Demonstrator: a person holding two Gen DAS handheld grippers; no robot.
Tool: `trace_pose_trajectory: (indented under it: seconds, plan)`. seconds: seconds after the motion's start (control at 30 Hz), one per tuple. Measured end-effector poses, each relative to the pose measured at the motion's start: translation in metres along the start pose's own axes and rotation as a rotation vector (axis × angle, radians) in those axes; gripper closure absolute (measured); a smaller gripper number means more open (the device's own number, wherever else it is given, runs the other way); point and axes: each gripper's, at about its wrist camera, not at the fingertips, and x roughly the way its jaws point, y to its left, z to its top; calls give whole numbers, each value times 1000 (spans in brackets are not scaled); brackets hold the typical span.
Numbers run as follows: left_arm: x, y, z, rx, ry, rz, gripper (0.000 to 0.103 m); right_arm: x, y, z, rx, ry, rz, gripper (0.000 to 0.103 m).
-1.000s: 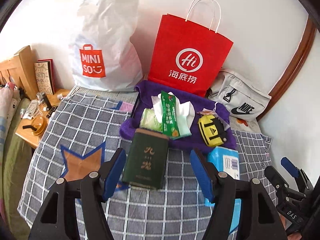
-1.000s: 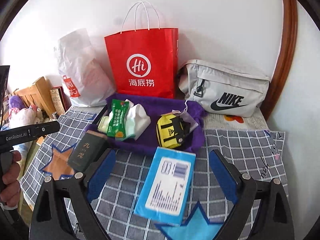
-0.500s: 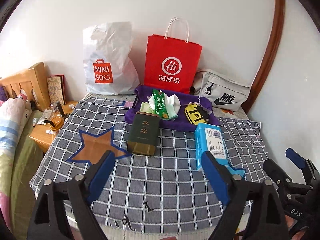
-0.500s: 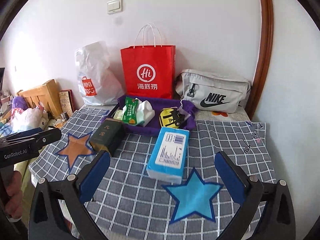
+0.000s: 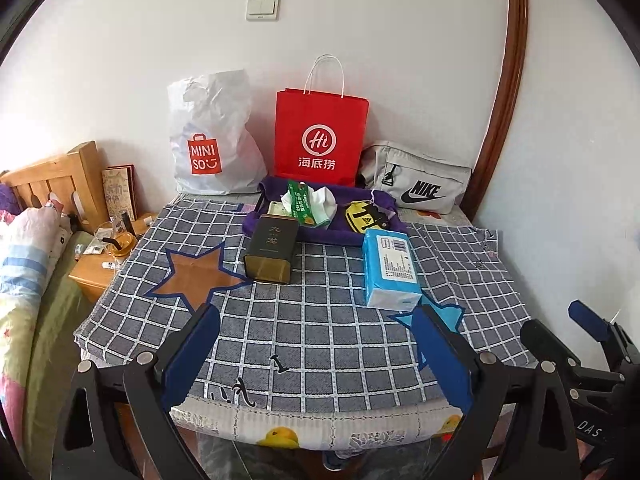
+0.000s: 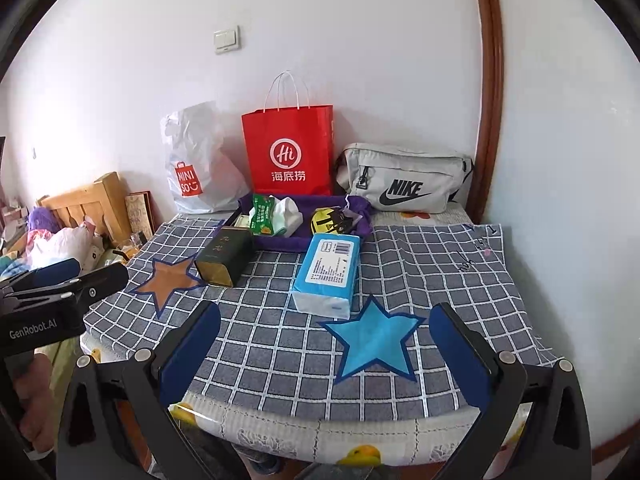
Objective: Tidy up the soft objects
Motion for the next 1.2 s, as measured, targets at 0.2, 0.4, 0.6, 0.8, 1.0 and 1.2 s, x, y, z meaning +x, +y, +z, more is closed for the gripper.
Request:
trace_pose_trajectory:
  seconds: [0.2,0.4,0.6,0.8,1.0,1.2]
  plan:
    - [-7,1,-8,11,5,13,6,-12,-1,-7,-7,3,-6,0]
    - [-5,4,-9,-1,10,12,6,-13,-2,-6,-1,6,-14,0]
    - [-4,6,-12,-6,12,8,6,-14,-1,-8,-3,6,-13,0]
    - [-5,5,-13,-9,12,3,6,-17,2,-7,-13,-1,-19,0]
    - [-5,6,-13,-9,12,1,6,-19,2,-8,-15,-4,-19,0]
    - [-5,6,-13,-9,12,-1,6,-21,3,-8,-19,-9,-27,0]
